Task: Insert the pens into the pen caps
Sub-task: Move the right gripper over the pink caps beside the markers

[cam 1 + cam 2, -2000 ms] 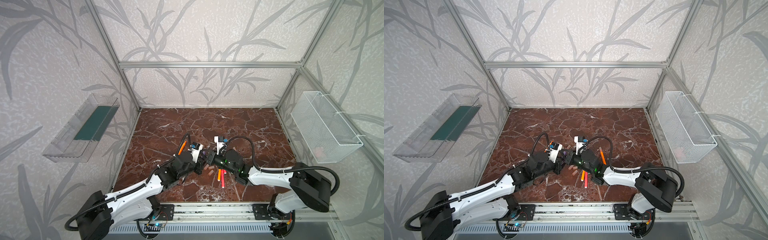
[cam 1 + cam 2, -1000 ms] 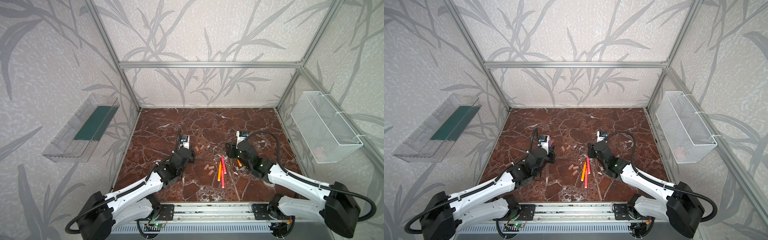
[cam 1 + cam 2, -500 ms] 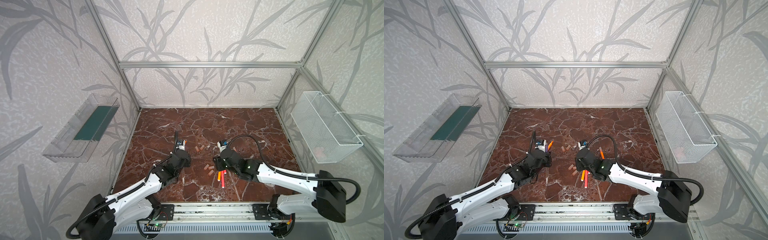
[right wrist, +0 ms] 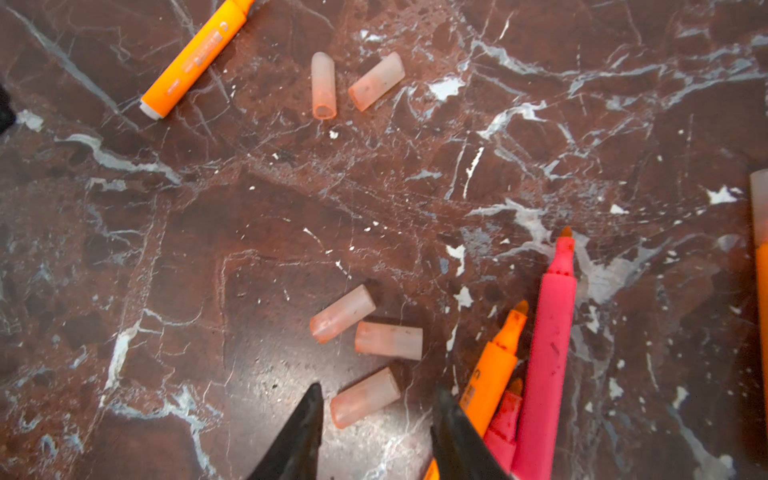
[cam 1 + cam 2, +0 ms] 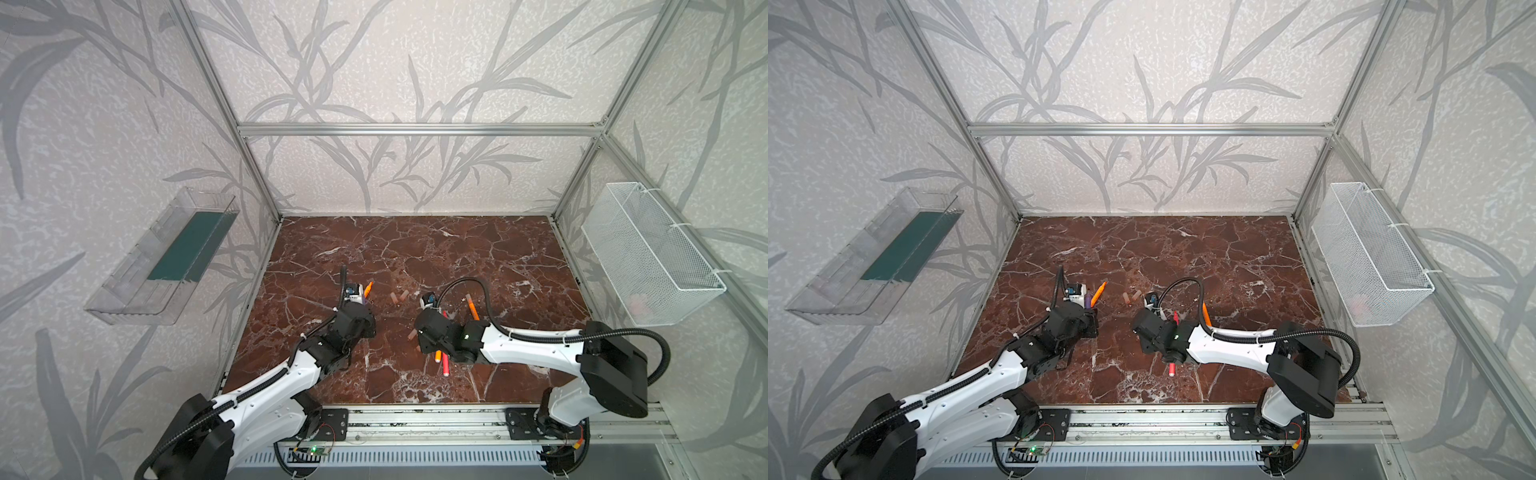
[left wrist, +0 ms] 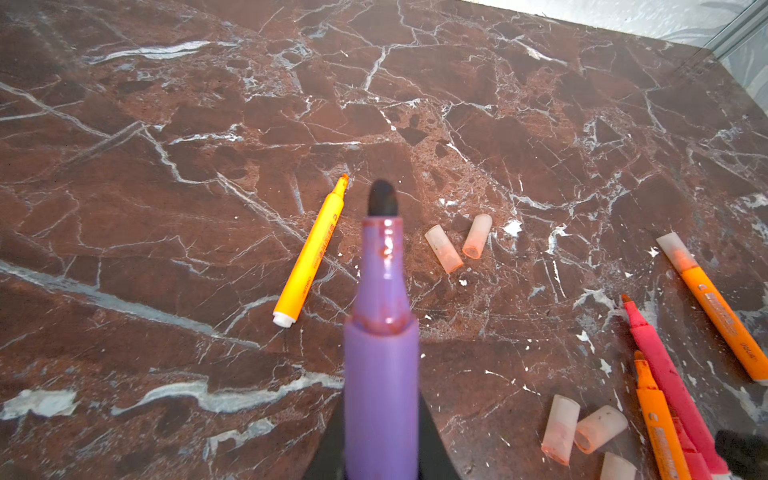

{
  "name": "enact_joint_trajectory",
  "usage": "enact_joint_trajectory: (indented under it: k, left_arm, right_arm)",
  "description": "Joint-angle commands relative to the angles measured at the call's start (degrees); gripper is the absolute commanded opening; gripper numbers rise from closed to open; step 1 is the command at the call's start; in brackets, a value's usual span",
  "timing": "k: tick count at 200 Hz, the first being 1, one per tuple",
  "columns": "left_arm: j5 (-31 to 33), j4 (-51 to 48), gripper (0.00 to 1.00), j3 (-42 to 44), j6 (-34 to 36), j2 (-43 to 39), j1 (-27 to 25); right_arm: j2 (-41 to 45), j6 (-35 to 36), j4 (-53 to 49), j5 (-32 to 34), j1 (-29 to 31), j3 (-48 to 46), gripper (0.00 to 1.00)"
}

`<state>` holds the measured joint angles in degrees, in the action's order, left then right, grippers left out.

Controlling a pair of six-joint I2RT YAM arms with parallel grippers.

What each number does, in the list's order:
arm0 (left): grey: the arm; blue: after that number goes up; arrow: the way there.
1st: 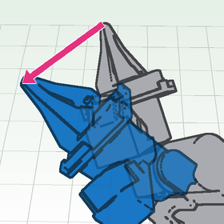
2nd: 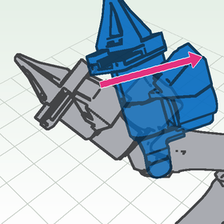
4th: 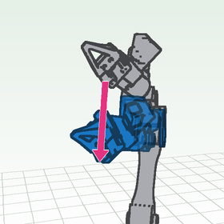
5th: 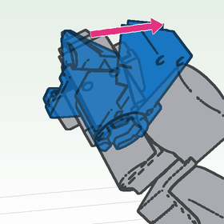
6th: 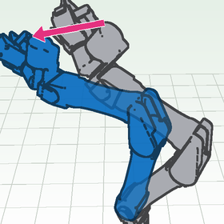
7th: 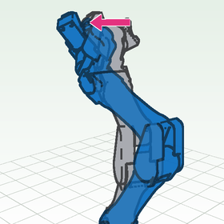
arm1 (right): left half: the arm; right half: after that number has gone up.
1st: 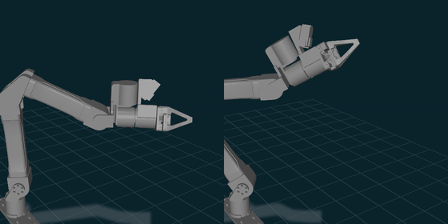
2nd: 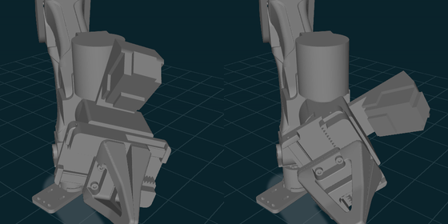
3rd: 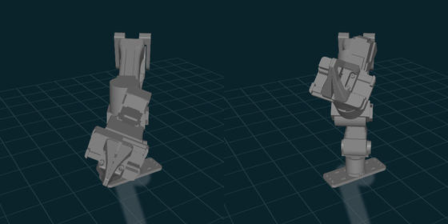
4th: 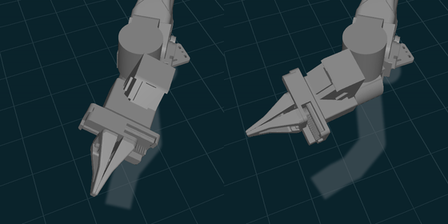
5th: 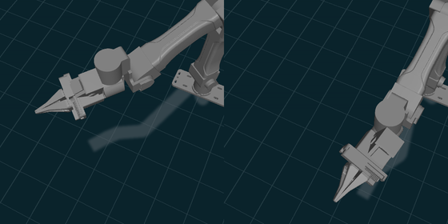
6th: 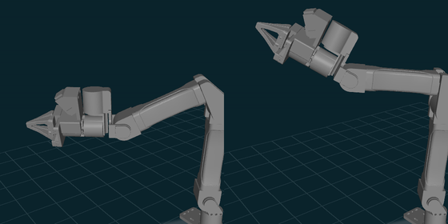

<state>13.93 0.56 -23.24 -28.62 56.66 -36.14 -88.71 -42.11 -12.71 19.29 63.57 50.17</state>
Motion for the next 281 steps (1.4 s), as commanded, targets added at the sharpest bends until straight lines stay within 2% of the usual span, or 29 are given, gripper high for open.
enact_joint_trajectory:
  k: [1, 40, 112, 183, 231, 281]
  left_arm:
    - [-1.96, 2.46, 0.0, 0.77, -0.83, -0.48, 0.27]
    - [-0.22, 1.98, 0.0, 0.96, -0.71, -1.39, 0.24]
    - [-2.73, 2.96, 0.0, 1.62, 0.41, -1.54, 0.26]
    - [-3.62, 3.15, 0.0, 1.63, 0.23, -1.99, 0.26]
    - [-4.26, 3.46, 0.0, 1.8, 0.01, -1.97, 0.23]
    - [-4.61, 3.66, 0.0, 1.88, 0.0, -1.91, 0.27]
  right_arm:
    - [0.55, -2.98, -2.0, 4.44, 2.84, -0.06, 0.44]
    - [-1.64, -4.96, -2.5, 6.67, 4.58, -0.68, 0.44]
    - [-8.51, -6.15, -4.16, 6.74, 4.54, 2.21, 0.42]
    - [-8.76, -6.52, -4.54, 6.84, 4.84, 2.39, 0.39]
    - [-7.5, -5.94, -2.71, 8.88, 5.52, 2.85, 0.57]
    - [-13.16, -8.2, -5.1, 13.56, 5.49, 6.01, 0.59]
